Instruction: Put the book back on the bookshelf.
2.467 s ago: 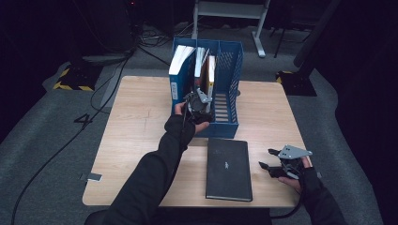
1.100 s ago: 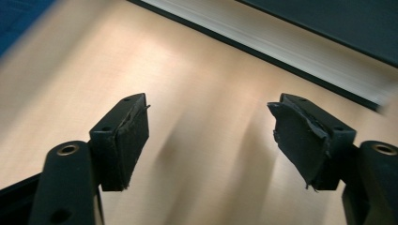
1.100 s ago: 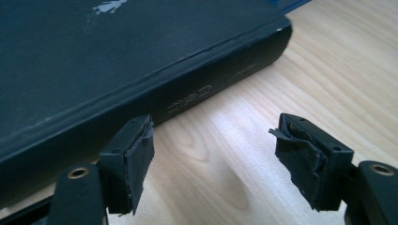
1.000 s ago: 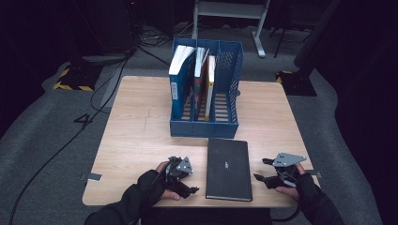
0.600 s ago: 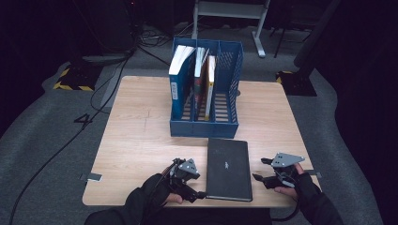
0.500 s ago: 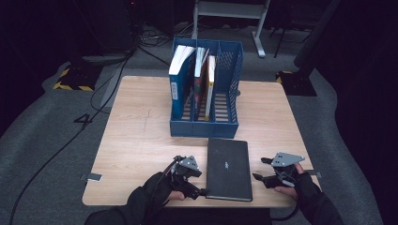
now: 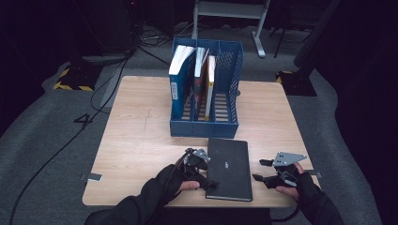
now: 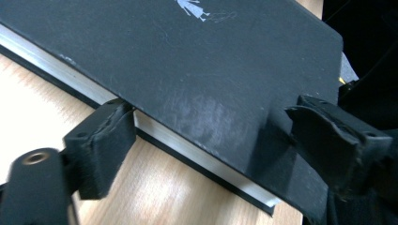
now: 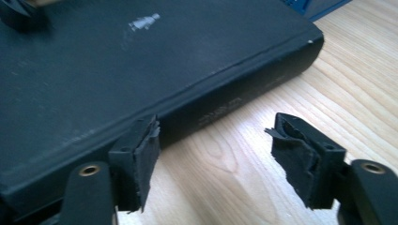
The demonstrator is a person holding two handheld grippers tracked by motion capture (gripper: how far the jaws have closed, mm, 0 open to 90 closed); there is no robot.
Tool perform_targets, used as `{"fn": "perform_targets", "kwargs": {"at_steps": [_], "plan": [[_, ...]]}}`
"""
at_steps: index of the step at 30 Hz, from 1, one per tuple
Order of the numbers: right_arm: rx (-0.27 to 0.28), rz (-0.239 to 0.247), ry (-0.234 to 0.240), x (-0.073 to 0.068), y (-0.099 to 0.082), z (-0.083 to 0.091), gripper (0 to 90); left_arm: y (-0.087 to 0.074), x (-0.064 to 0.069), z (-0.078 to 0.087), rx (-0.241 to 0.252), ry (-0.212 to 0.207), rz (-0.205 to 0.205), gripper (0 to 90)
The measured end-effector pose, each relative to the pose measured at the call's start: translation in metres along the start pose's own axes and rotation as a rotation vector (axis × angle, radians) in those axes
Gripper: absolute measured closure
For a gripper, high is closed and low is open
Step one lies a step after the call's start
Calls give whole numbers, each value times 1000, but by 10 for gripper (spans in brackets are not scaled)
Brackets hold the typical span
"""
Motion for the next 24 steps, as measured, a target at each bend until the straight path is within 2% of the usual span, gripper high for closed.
{"fn": "perform_targets", "kwargs": {"at_steps": [4,8,10,13,15,18,23,24], "plan": [[-6,-8,39,-5,1,-2,291,4,-5,-4,-1,-13,18,113],[-26,-17,63,-8,1,-6,283,6,-8,-3,-18,-21,5,108],[-25,-40,85,-7,1,-7,277,9,-11,-3,-6,5,1,106],[-32,-61,102,-7,1,-7,276,11,-13,-3,-23,-3,-1,108],[-25,-65,119,-8,2,-6,272,13,-15,-4,-18,1,-7,106],[-11,-76,127,-9,5,-4,261,16,-17,-3,-15,20,-15,110],[-37,-82,126,-11,5,-10,213,15,-19,-3,-13,2,-16,110],[-40,-95,127,-11,5,-12,205,15,-20,-3,-16,1,-13,110]]}}
Point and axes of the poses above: each handheld gripper's, and its own axes: z roughly backward along the jaws, y roughly out of its top, x roughly to its right, the point moved 5 cm from there along -z, roughly forward along the jaws, and after that the axes turned 1 degree about -y, right-handed, at the moved point
